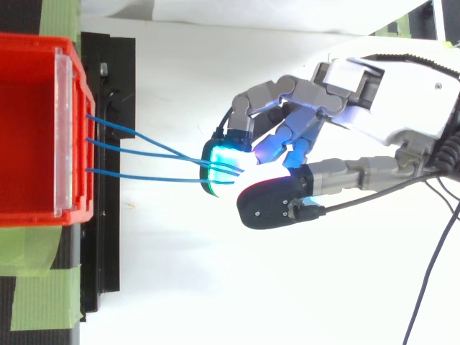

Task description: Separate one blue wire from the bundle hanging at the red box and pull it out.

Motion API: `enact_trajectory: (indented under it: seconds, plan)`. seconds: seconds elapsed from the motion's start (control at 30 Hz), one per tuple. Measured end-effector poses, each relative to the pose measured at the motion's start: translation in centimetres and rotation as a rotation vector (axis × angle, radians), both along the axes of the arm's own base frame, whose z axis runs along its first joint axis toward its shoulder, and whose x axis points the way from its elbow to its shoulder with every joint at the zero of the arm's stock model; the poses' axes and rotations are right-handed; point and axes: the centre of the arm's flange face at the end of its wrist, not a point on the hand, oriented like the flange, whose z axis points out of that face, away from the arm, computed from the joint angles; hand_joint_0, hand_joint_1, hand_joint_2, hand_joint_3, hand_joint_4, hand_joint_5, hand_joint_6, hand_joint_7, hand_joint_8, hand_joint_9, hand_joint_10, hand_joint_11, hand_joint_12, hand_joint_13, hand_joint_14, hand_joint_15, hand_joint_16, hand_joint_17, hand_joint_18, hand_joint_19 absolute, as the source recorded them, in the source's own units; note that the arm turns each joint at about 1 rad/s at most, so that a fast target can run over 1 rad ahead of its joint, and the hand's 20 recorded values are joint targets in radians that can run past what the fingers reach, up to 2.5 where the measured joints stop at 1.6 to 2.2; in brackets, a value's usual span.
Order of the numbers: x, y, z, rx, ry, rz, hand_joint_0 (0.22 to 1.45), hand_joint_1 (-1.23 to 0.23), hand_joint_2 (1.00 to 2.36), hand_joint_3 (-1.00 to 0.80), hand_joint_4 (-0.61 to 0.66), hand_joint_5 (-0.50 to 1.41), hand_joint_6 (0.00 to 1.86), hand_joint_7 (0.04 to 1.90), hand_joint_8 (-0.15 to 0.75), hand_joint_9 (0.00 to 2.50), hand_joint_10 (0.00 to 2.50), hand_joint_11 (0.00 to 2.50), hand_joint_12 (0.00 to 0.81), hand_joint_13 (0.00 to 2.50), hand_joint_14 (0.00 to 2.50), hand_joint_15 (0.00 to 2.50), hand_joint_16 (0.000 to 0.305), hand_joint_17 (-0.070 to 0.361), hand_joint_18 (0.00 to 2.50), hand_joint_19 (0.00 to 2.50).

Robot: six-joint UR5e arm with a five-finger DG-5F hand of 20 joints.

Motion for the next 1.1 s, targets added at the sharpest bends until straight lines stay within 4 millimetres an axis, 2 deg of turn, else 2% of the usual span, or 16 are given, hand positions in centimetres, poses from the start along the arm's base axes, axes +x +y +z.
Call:
enact_trajectory:
  seconds: [0.2,0.3,0.37,0.47,0.57,0.7,0.77,0.87,1.0,1.1]
  plan:
    - [-0.01,-0.01,-0.01,0.0,0.0,0.0,0.68,-0.76,1.03,-0.14,0.2,-0.21,0.82,0.99,0.38,1.07,0.02,0.92,0.292,1.52,0.01,1.55,0.042,0.095,0.59,0.47]
    - [-0.01,-0.01,-0.02,0.0,0.0,0.0,0.71,-0.84,1.03,-0.14,0.23,-0.22,0.83,1.02,0.377,1.05,0.02,0.95,0.294,1.5,0.01,1.56,0.042,0.094,0.58,0.47]
    - [-0.01,-0.01,-0.02,0.0,0.001,0.0,0.73,-0.89,1.03,-0.15,0.21,-0.23,0.84,1.03,0.348,0.97,0.02,0.97,0.296,1.47,0.01,1.55,0.041,0.093,0.56,0.48]
    - [-0.02,0.0,0.02,0.0,0.0,0.0,0.75,-0.91,1.03,-0.06,0.19,-0.25,0.84,1.03,0.315,0.84,0.02,0.94,0.296,1.4,0.01,1.55,0.041,0.093,0.51,0.46]
    - [-0.03,-0.01,0.07,0.0,-0.001,0.0,0.75,-0.91,1.04,-0.05,0.18,-0.26,0.84,1.04,0.303,0.79,0.02,0.94,0.306,1.36,0.0,1.56,0.042,0.094,0.5,0.46]
    - [-0.08,-0.02,0.35,0.0,-0.006,0.0,0.74,-0.96,1.03,-0.2,0.18,-0.27,0.83,1.05,0.292,0.73,0.02,0.93,0.305,1.32,0.01,1.56,0.043,0.096,0.5,0.44]
    - [-0.12,-0.03,0.51,-0.001,-0.008,0.0,0.76,-0.97,1.01,-0.37,0.18,-0.27,0.83,1.05,0.291,0.72,0.02,0.93,0.306,1.3,0.01,1.55,0.043,0.096,0.5,0.42]
    - [-0.14,-0.05,0.63,-0.001,-0.01,0.0,0.77,-0.97,1.0,-0.46,0.18,-0.27,0.82,1.05,0.288,0.71,0.02,0.93,0.302,1.29,0.01,1.55,0.043,0.096,0.5,0.41]
    - [-0.17,-0.14,0.71,-0.002,-0.011,-0.002,0.73,-0.96,1.0,-0.5,0.18,-0.27,0.82,1.03,0.292,0.72,0.02,0.93,0.302,1.31,0.01,1.55,0.042,0.095,0.5,0.43]
    - [-0.17,-0.19,0.71,-0.002,-0.011,-0.003,0.64,-0.85,1.0,-0.5,0.2,-0.25,0.81,1.03,0.315,0.82,0.02,0.96,0.296,1.37,0.0,1.58,0.042,0.095,0.5,0.48]
